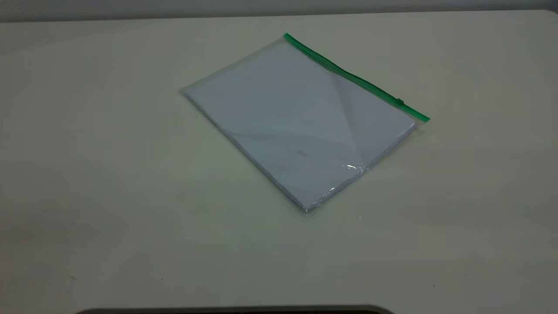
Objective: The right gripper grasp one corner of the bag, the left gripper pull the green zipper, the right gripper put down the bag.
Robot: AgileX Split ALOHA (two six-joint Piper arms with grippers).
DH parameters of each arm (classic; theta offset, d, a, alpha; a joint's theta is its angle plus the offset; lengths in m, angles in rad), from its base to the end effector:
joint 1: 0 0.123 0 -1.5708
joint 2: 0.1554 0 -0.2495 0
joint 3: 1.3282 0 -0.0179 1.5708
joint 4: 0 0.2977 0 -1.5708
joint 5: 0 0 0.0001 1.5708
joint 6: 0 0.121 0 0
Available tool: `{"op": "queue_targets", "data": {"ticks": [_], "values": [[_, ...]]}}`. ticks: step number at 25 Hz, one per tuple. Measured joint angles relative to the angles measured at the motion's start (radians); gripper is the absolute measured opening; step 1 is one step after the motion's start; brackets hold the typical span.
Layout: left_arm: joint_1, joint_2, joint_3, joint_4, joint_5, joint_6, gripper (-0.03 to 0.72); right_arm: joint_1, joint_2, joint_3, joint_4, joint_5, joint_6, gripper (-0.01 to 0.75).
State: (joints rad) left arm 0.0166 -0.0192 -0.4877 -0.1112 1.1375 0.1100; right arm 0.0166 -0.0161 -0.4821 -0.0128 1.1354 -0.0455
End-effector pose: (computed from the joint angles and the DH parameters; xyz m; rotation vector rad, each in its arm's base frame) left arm 0.0928 -0.0107 0.2763 0.1093 2.1065 -0.0588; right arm 0.0943 0.0002 0.2737 -0.0647 2.1199 -0.0327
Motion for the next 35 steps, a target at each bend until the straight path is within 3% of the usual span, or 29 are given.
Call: {"op": "queue_targets", "data": {"ticks": [9,15,27,35], "values": [[0.0,0.148,-0.077,0.039,-0.05,-0.076,0.502,0.0,0.0,-0.005,0.0,-0.004,0.028,0.561],[0.0,0.462,-0.212,0.049,-0.162,-0.075,0.576,0.0,0.143,-0.091,0.007,-0.037,0.045,0.561],[0.0,1.112,-0.508,0.04,-0.408,-0.025,0.586,0.0,0.68,-0.112,0.103,-0.302,0.045,0.561],[-0.004,1.449,-0.688,-0.135,-0.497,0.143,0.586,0.0,0.99,-0.112,0.286,-0.5,-0.141,0.561]]}}
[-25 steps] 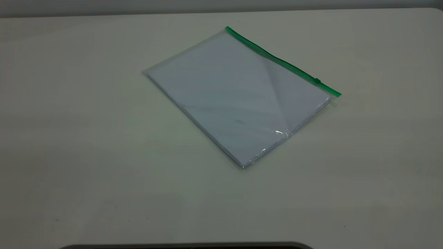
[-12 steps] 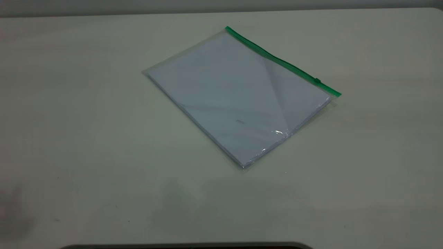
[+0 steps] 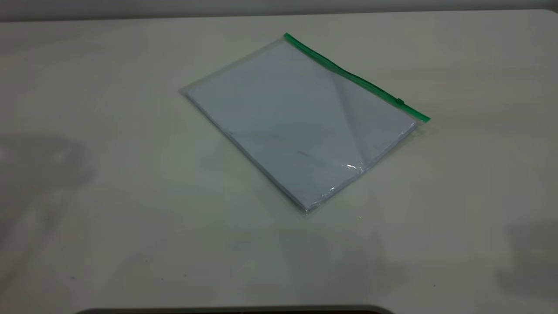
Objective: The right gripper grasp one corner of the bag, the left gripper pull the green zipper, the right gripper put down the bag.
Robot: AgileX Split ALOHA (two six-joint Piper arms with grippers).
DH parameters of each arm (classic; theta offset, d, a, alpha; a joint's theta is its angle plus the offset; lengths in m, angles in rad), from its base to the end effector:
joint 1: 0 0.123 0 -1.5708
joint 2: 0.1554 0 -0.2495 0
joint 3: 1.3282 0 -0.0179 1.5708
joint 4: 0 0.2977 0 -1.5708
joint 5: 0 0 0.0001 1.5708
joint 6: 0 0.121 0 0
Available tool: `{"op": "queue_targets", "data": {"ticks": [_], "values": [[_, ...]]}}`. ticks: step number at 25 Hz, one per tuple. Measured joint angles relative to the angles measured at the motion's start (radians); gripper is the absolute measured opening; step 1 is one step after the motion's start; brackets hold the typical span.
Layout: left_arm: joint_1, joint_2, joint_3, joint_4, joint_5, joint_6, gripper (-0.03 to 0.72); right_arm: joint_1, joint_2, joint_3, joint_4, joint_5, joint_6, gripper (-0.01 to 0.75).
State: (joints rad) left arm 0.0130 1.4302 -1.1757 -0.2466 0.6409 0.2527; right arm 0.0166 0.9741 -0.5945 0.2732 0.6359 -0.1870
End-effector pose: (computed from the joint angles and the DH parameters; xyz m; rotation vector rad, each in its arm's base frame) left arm 0.3843 -0.0127 0.2552 0.1186 2.3549 -0.1407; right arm 0.2565 0.0237 0.1855 -0.0460 2.4774 0.2215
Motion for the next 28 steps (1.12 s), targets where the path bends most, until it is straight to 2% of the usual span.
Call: {"op": "queue_targets", "data": {"ticks": [7,14,21,28], "values": [[-0.025,0.215,-0.103,-0.189,0.018,0.319,0.586,0.0,0.254,0.0,0.281,-0.133,-0.331,0.561],[-0.071,0.343,-0.118,-0.228,0.024,0.495,0.586,0.0,0.509,-0.027,0.68,-0.185,-0.732,0.561],[-0.146,0.393,-0.118,-0.228,0.011,0.616,0.586,0.0,0.776,-0.12,0.987,-0.175,-1.046,0.561],[-0.178,0.432,-0.118,-0.257,-0.036,0.627,0.586,0.0,1.023,-0.274,1.081,-0.105,-1.143,0.561]]}}
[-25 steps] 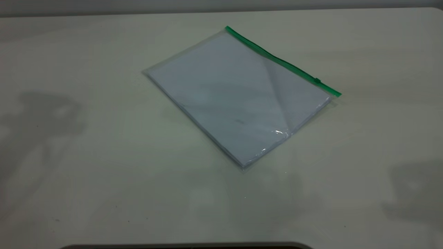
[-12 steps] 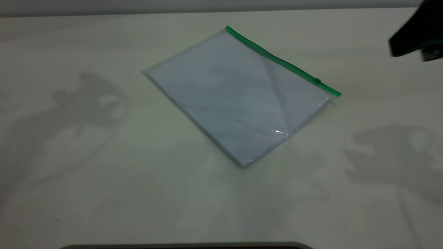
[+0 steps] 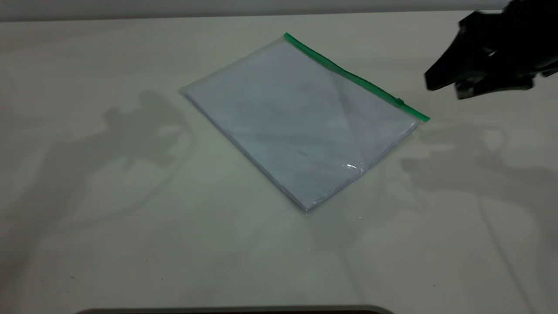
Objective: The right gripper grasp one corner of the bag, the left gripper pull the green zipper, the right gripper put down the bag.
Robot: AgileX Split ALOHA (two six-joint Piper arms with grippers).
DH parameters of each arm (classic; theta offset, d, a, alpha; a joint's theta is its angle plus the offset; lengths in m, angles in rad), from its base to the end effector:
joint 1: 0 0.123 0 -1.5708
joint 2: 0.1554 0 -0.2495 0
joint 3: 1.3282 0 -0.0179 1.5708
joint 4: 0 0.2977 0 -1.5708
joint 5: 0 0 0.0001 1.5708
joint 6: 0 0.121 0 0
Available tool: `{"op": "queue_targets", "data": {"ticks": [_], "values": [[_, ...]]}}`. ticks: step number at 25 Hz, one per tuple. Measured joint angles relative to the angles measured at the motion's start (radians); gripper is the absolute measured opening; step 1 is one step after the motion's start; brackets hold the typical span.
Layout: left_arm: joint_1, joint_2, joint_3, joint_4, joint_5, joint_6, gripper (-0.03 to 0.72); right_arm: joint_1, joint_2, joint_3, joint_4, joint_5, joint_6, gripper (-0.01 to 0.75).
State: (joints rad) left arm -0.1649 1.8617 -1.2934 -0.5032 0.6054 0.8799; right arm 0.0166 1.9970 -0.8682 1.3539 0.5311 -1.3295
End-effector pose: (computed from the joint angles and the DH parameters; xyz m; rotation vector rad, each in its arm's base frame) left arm 0.4287 -0.1050 0.1266 0.8738 2.4018 -0.2505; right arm 0.3430 0.0656 -0.0131 -0.1777 2.6559 0.7054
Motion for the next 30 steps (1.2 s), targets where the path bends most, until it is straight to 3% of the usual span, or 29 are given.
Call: {"op": "queue_targets", "data": {"ticks": [9,14,18,30], "values": [[0.0,0.013,0.0,-0.009,-0.032,0.0,0.586,-0.01,0.229,-0.149,0.008,0.01,-0.03,0.561],[0.0,0.013,0.0,-0.009,-0.037,0.0,0.586,-0.091,0.333,-0.224,0.027,0.087,-0.047,0.561],[0.0,0.013,0.0,-0.01,-0.045,0.0,0.586,-0.133,0.384,-0.234,0.085,0.147,-0.109,0.561],[0.0,0.013,0.0,-0.057,-0.081,0.0,0.586,-0.133,0.503,-0.241,0.359,0.247,-0.352,0.561]]}}
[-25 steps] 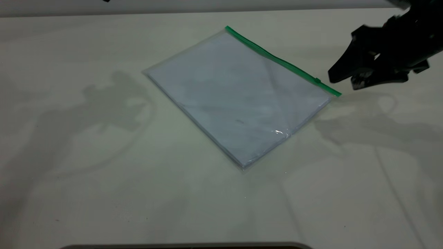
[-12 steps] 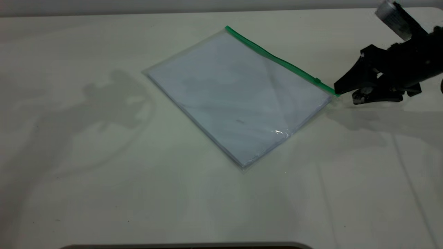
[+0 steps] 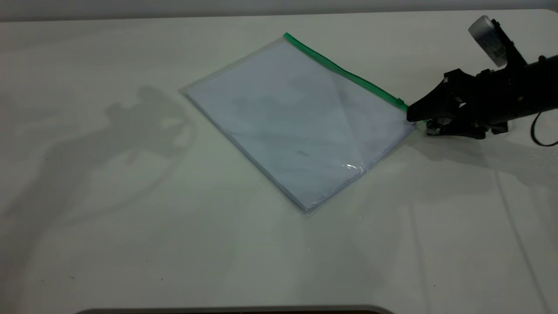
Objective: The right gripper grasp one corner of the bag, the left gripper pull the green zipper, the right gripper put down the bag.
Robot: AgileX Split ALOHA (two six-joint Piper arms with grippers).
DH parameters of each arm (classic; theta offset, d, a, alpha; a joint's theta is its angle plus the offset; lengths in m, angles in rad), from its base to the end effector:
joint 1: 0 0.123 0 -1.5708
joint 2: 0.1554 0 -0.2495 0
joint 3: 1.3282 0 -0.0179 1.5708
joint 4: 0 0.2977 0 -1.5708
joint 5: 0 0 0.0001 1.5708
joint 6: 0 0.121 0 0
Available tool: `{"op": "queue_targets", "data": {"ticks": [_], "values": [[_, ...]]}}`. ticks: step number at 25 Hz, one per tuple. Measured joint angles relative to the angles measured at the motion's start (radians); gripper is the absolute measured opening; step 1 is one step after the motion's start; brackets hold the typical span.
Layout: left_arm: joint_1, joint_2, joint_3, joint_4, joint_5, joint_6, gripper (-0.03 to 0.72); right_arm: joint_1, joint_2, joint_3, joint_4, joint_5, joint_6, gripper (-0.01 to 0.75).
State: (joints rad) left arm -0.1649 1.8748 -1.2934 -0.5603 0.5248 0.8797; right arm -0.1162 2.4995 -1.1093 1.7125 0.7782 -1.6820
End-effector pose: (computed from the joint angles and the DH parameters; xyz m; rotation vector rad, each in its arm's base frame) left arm 0.4376 -0.1055 0.1263 0.7760 2.3649 -0.2487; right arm 0.3583 0.0429 -0.1225 0.0468 2.5571 1.0225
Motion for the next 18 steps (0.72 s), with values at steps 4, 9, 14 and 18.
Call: {"op": "queue_targets", "data": {"ticks": [4,9,14,18], "values": [[0.0,0.0,0.0,0.0,-0.005,0.001,0.586,0.018,0.02,-0.001,0.057,0.024,-0.05,0.561],[0.0,0.0,0.0,0.0,-0.007,0.001,0.586,0.068,0.043,-0.001,0.08,0.031,-0.082,0.561],[0.0,0.0,0.0,0.0,-0.008,0.001,0.586,0.097,0.049,-0.015,0.08,0.031,-0.1,0.52],[0.0,0.0,0.0,0.0,-0.008,0.001,0.586,0.097,0.05,-0.037,0.08,0.023,-0.095,0.4]]}}
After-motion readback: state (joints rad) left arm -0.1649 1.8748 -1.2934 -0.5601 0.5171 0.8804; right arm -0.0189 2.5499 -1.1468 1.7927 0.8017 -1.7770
